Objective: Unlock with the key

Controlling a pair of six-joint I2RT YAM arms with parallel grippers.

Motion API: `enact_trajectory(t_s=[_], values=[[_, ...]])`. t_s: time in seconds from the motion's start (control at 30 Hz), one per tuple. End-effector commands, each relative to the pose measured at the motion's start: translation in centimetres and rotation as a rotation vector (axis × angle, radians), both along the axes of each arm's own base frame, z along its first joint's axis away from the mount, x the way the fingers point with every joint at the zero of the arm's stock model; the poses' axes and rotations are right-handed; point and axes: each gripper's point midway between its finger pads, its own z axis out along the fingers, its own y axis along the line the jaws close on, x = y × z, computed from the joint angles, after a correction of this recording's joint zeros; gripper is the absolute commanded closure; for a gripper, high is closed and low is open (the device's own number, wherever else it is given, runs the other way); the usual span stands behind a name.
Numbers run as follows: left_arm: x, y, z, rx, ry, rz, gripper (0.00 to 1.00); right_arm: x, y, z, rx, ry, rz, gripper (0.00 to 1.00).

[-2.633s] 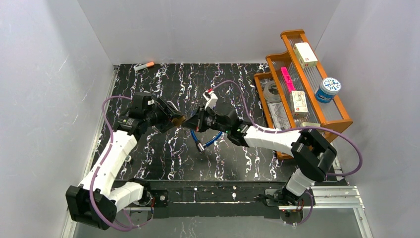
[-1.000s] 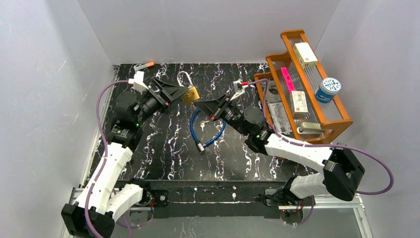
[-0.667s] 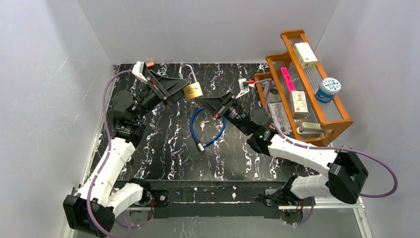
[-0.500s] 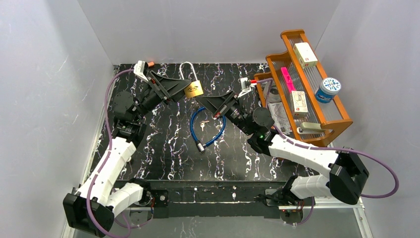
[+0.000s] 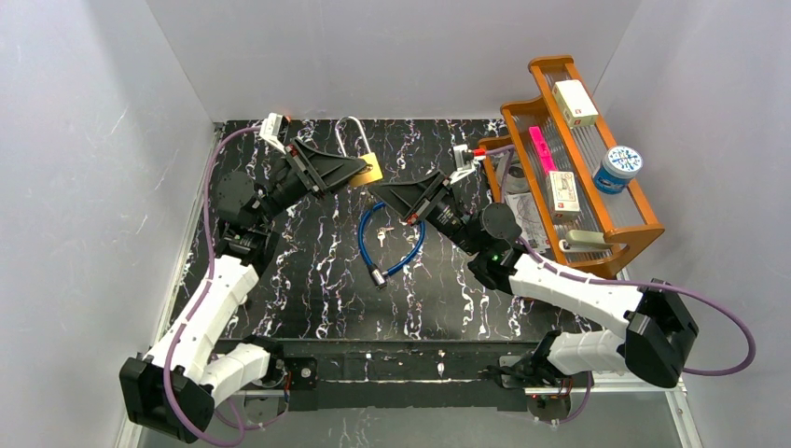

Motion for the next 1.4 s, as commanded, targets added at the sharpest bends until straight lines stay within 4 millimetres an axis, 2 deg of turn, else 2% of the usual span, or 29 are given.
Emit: enact_trajectory(t_s=[0.0,0.2,0.33,0.43,0.5,0.53,0.73,0.97,1.03,1.17,1.27,1.37], values=[[-2.1,-0.7,0.8,0.013,-0.085,-0.083,0.71,-0.7,-1.6,4.9,0.089,-0.089,-0.034,0.99],[-2.4,-1.1,0.0,0.029,-0.083,-0.106,0.68,0.1,-1.2,4.3,0.076,-0.071,-0.058,0.99],[-2.4,-1.1,-0.4,0.036,-0.084,-0.101,0.82,0.7,-1.2,3.9,0.08,-0.056,-0.077,0.99],[-2.0,-1.1,-0.5,0.037,-0.081,-0.086,1.0,0.8,-1.0,3.7,0.073,-0.049,-0.076,0.99],[-1.6,-0.9,-0.4,0.031,-0.079,-0.058,1.0,0.9,-0.7,3.4,0.055,-0.032,-0.068,0.99],[-1.3,-0.8,-0.4,0.027,-0.075,-0.039,1.0,1.0,-0.6,3.1,0.044,-0.023,-0.065,0.95],[0.4,-0.1,-0.5,-0.023,-0.007,0.048,1.0,1.0,-0.8,0.8,-0.006,0.018,-0.062,0.56],[1.6,-0.4,-2.6,-0.009,0.067,0.024,1.0,1.6,-2.0,-1.8,-0.056,0.072,-0.123,0.19],[1.8,-0.4,-3.0,-0.01,0.078,0.03,1.0,1.6,-2.2,-2.2,-0.073,0.066,-0.134,0.14],[2.2,-0.6,-3.1,-0.01,0.085,0.023,1.0,1.5,-2.5,-2.7,-0.109,0.05,-0.149,0.1],[2.4,-0.7,-3.0,-0.011,0.084,0.026,1.0,1.4,-2.5,-2.8,-0.13,0.037,-0.145,0.1],[2.5,-0.7,-3.0,-0.013,0.088,0.021,1.0,1.3,-2.1,-3.0,-0.142,0.028,-0.132,0.16]])
